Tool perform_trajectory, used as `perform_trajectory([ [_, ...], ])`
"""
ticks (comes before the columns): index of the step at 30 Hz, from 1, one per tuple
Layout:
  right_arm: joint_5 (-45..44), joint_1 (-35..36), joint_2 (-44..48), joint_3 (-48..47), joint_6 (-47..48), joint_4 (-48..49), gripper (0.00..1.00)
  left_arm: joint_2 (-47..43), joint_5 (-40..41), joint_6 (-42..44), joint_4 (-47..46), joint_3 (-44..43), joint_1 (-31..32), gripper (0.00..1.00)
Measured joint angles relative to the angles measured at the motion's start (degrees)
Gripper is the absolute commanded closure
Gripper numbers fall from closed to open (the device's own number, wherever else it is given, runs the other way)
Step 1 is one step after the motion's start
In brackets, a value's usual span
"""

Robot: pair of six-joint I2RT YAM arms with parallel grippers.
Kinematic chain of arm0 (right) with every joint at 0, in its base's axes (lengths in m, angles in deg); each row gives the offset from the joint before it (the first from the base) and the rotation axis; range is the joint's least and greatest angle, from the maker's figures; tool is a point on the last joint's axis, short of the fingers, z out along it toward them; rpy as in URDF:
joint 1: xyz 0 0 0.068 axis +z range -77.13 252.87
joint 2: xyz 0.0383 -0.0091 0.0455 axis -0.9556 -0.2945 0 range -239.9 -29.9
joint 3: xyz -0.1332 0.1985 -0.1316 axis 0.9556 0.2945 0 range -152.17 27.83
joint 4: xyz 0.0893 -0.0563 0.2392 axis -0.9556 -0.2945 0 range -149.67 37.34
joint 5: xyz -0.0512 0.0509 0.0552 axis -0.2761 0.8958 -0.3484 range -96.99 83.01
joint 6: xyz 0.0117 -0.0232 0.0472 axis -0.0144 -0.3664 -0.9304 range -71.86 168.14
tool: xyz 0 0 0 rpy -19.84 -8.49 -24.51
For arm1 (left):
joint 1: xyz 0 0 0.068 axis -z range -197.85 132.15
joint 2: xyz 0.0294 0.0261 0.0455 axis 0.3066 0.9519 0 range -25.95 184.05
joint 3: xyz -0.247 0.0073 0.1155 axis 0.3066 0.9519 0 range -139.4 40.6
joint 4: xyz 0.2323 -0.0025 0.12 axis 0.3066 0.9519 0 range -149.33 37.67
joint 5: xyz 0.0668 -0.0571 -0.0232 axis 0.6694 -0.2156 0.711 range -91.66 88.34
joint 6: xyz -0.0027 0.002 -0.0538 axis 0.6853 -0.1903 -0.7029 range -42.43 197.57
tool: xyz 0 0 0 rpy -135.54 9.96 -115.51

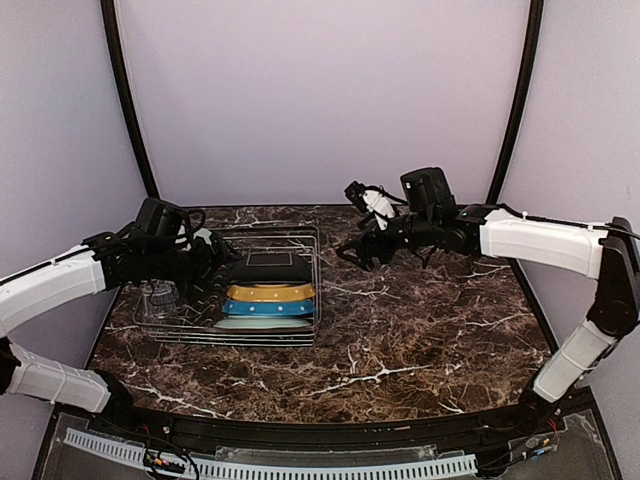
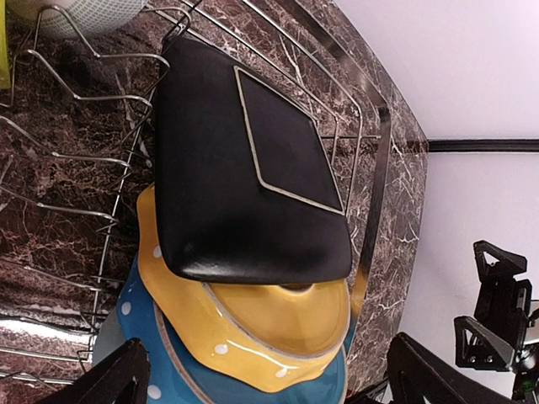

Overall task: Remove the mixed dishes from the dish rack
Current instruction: Grab the plate from the dish rack.

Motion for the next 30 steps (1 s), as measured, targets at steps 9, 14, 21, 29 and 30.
perform_trajectory([
  [9,-0.2,2.1,-5.2,-6.3,4.5,2.3,0.16,6.5,1.2,-5.3,-3.1,-0.1,0.7,0.01],
  [14,-0.4,3.7,-7.3,-8.2,6.5,3.0,0.19,9.0,1.8,-7.4,-5.3,-0.3,0.7,0.01],
  [21,-0.4,4.0,-10.1,-9.1,7.9,4.0,0.21,12.4,4.5,-8.4,-8.8,-1.5,0.5,0.01],
  [29,-0.1,4.0,-12.2,-10.2,9.3,4.3,0.20,14.4,5.9,-8.5,-9.4,-3.1,0.5,0.02],
  [30,0.0,4.0,-12.5,-10.6,9.4,4.4,0.19,14.6,6.0,-8.5,-9.4,-3.4,0.5,0.01],
])
